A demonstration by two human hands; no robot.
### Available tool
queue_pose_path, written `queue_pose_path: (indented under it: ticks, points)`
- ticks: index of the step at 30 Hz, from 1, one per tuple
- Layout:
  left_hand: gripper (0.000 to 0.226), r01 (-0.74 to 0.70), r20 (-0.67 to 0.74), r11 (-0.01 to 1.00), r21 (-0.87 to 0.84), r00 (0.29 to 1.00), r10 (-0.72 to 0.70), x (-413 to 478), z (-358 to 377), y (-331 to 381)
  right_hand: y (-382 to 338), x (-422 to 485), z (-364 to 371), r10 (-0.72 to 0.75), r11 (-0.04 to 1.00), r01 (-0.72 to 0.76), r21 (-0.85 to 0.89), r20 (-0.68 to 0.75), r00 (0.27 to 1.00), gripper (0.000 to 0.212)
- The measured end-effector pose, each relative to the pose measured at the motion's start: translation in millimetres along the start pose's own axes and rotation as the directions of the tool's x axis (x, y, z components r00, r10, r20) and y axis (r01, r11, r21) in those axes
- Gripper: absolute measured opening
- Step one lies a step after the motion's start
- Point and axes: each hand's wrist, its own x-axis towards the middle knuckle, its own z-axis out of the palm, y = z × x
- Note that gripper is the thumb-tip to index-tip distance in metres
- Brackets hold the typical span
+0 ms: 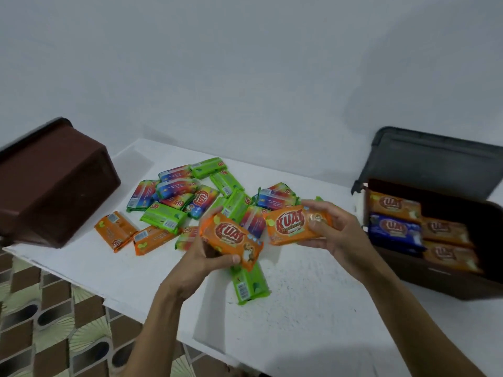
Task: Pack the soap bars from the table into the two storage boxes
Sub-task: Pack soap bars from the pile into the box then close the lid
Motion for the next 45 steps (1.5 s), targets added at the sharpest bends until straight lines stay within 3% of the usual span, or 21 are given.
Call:
queue_pose_path:
  ticks: [4,8,14,19,24,31,37,42,45]
  points:
    - [0.095,-0.071,0.005,0.996,-0.044,0.997,0.072,17,43,-2,-17,-22,-42,-0.036,0.999,0.037,0.008,-0.069,0.997,0.043]
    - [0.087,-0.116,-0.016,0.982,-0.148,0.993,0.115,39,94,-2,-33,-42,-89,-0.086,0.996,0.086,-0.009,-0.188,0.978,0.036]
    - [0.075,-0.123,0.038,0.973,-0.195,0.99,0.133,79,178,2,-51,-70,-165,-0.184,0.977,0.127,-0.171,-0.378,0.907,0.031]
    - [0.063,-0.136,0.043,0.979,-0.153,0.989,0.145,104,248,1,-51,-69,-221,-0.181,0.964,0.048,-0.261,-0.516,0.837,0.029]
    - [0.057,-0.146,0.0,0.985,-0.088,0.989,0.146,125,291,-8,-44,-53,-258,-0.112,0.941,-0.122,-0.316,-0.632,0.767,0.031]
    - [0.055,-0.223,0.009,0.967,0.119,0.975,0.224,128,302,-20,-15,-32,-289,0.031,0.888,-0.307,-0.342,-0.622,0.783,0.034]
    - [0.055,-0.231,-0.005,0.958,0.172,0.972,0.235,129,302,-22,-7,-30,-277,-0.194,0.614,-0.399,-0.681,-0.62,0.76,0.038]
    - [0.056,-0.239,-0.003,0.953,0.188,0.97,0.244,127,304,-21,-10,-37,-271,-0.291,0.51,-0.396,-0.763,-0.587,0.755,0.034]
    - [0.057,-0.226,-0.007,0.959,0.168,0.973,0.231,128,304,-19,-19,-44,-266,-0.366,0.552,-0.288,-0.783,-0.537,0.76,0.03]
